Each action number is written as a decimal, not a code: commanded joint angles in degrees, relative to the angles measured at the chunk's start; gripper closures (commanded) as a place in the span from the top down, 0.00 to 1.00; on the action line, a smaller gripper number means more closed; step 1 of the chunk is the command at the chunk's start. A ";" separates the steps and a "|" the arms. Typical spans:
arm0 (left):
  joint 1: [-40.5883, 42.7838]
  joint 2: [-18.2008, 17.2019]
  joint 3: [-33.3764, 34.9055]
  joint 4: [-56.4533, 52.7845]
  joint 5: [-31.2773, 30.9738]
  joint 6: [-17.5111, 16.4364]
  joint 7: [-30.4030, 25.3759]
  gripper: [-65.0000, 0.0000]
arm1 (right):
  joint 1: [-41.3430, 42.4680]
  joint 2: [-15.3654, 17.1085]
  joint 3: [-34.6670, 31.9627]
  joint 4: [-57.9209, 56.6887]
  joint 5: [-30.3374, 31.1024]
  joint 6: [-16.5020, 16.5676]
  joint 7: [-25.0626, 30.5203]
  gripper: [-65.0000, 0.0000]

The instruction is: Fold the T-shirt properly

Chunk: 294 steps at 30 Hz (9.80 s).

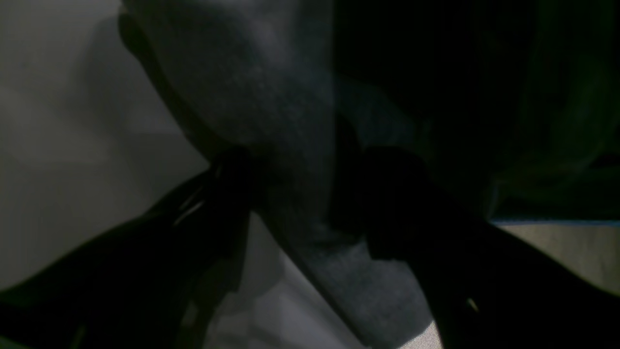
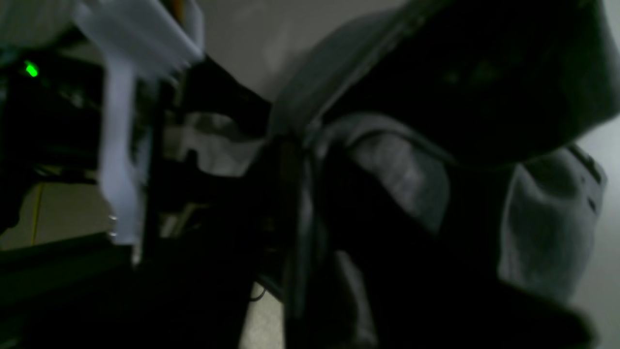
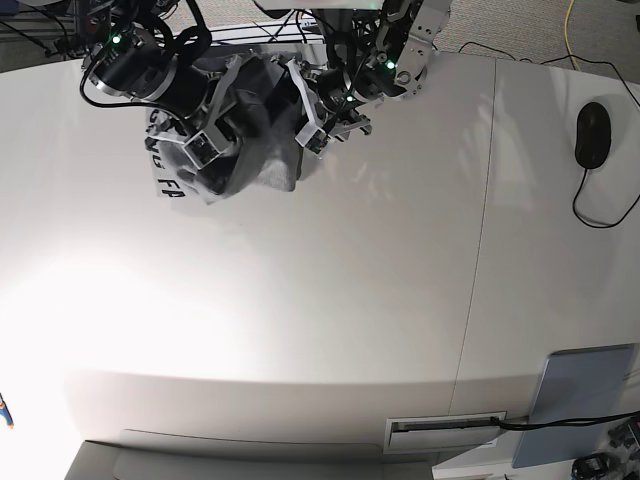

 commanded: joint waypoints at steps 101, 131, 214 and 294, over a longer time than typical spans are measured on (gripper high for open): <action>-19.43 -8.87 -12.70 -9.64 16.46 2.99 -11.37 0.00 | 3.85 7.63 41.92 -12.07 6.25 0.20 1.44 0.39; -18.73 -9.07 -20.87 -0.57 2.16 -1.51 -3.08 0.38 | 10.71 7.63 21.35 -12.09 1.31 3.56 5.88 0.39; 11.34 -9.05 -42.14 0.48 -5.33 -3.85 -6.54 0.38 | 51.23 -1.42 -27.78 -51.67 9.79 7.13 -0.87 0.07; 11.37 -9.07 -42.14 0.48 -5.33 -3.87 -6.36 0.34 | 53.81 1.97 -25.92 -42.75 -6.80 0.59 5.75 0.32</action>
